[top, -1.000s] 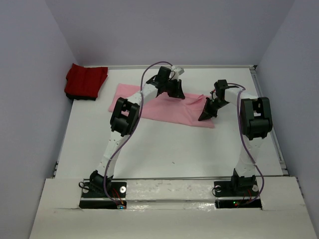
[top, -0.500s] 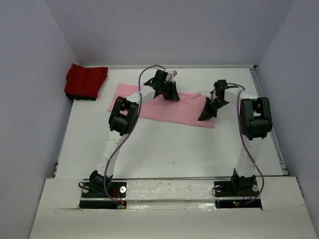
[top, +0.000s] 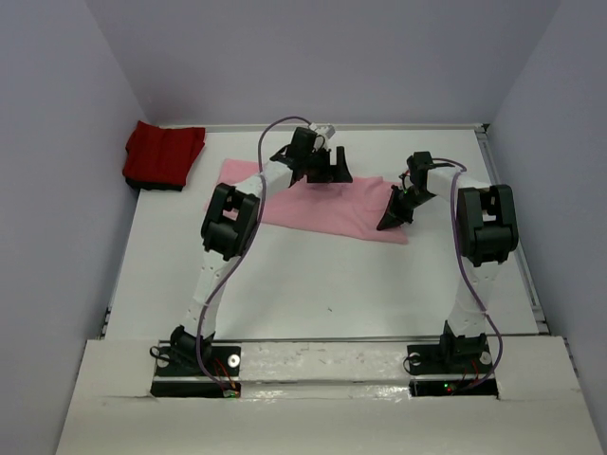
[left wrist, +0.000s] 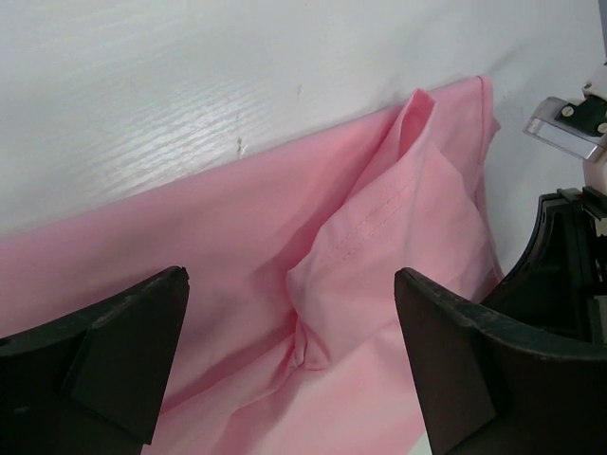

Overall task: Fold and stack the t-shirts
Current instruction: Fold the other side of the tshirt into a rectangle

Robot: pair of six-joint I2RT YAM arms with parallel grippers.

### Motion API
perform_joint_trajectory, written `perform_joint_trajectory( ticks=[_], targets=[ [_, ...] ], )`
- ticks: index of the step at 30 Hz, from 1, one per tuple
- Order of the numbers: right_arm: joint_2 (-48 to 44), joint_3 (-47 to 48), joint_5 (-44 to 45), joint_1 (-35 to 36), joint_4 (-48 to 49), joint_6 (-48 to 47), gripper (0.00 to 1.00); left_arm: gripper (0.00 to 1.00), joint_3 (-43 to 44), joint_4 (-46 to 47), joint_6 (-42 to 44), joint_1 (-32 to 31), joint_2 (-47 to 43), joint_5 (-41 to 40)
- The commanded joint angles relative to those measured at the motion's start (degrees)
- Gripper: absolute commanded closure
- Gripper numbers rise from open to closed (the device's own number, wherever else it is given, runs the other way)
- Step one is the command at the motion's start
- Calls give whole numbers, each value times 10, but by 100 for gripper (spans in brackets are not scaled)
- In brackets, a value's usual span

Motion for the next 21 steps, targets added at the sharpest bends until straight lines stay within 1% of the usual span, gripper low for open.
perform_joint_trajectory(
  ticks=[1, 6, 9, 12, 14, 15, 16, 18, 19, 21],
  targets=[
    [0, 2, 18, 6, -17, -11, 100, 1, -6, 24, 13, 6, -62, -45],
    [-1, 2, 19, 6, -21, -11, 100, 1, 0, 27, 13, 7, -91, -64],
    [-1, 6, 30, 6, -28, -10, 100, 1, -33, 28, 7, 7, -124, -94],
    [1, 6, 26, 6, -29, -9, 100, 1, -93, 29, -4, 21, -165, -134],
    [1, 5, 28, 6, -29, -9, 100, 1, -142, 27, -17, 38, -186, -137],
    [0, 3, 29, 6, -29, -10, 100, 1, -160, 24, -24, 49, -207, -132],
    [-1, 4, 33, 6, -30, -11, 100, 1, -198, 24, -35, 72, -218, -115],
    [-2, 4, 33, 6, -32, -13, 100, 1, -236, 25, -41, 92, -238, -100],
    [-2, 5, 32, 6, -31, -13, 100, 1, -270, 23, -38, 105, -259, -86],
    [0, 6, 30, 6, -30, -13, 100, 1, -295, 13, -31, 113, -281, -71]
  ],
)
